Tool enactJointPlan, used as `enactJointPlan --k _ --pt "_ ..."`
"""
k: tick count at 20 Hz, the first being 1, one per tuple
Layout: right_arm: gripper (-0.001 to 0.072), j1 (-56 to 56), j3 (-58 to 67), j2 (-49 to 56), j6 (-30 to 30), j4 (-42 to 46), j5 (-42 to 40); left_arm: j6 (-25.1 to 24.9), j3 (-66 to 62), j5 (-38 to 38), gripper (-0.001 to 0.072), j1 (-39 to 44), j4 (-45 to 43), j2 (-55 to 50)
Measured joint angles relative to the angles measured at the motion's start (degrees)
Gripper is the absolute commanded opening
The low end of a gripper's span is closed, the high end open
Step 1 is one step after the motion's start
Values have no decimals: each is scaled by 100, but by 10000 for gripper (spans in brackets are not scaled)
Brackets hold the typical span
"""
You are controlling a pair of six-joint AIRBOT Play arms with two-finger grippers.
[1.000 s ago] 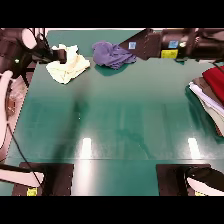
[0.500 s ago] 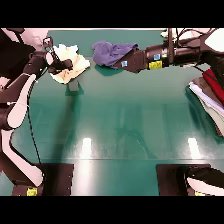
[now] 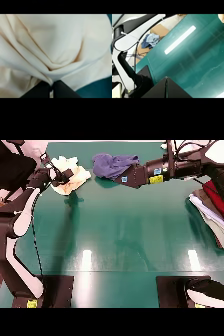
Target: Fold the shirts.
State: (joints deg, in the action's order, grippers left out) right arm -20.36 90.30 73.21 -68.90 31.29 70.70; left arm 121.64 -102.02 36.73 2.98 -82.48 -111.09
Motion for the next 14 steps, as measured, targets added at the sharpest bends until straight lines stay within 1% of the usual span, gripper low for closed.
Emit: enactJointPlan --k 2,3,5,6,8,9,11,12,13,14 --pt "28 208 2 -120 44 7 -109 -975 -144 610 22 151 1139 42" --pt "27 374 4 -203 59 7 -223 -1469 -190 1064 23 297 1624 105" --pt "28 782 4 -385 76 20 -387 -2225 -238 2127 24 726 2181 249" --pt "27 1025 4 -496 79 15 -413 -2490 -251 2697 24 990 2341 319" --pt "28 1513 -7 -710 70 15 -426 -2872 -267 3797 24 1637 2566 455" --pt "28 1738 -35 -807 42 20 -402 -2986 -271 4151 24 1956 2649 498" --pt "28 2177 -232 -977 -107 28 -262 -3139 -278 4603 25 2621 2822 555" --pt "31 2374 -431 -1049 -219 98 -136 -3193 -280 4664 26 2916 2861 568" --pt "67 2524 -680 -1108 -315 214 11 -3222 -280 4647 27 3191 2883 581" --pt "131 2634 -1029 -1180 -420 350 149 -3222 -280 4592 28 3390 2883 595"
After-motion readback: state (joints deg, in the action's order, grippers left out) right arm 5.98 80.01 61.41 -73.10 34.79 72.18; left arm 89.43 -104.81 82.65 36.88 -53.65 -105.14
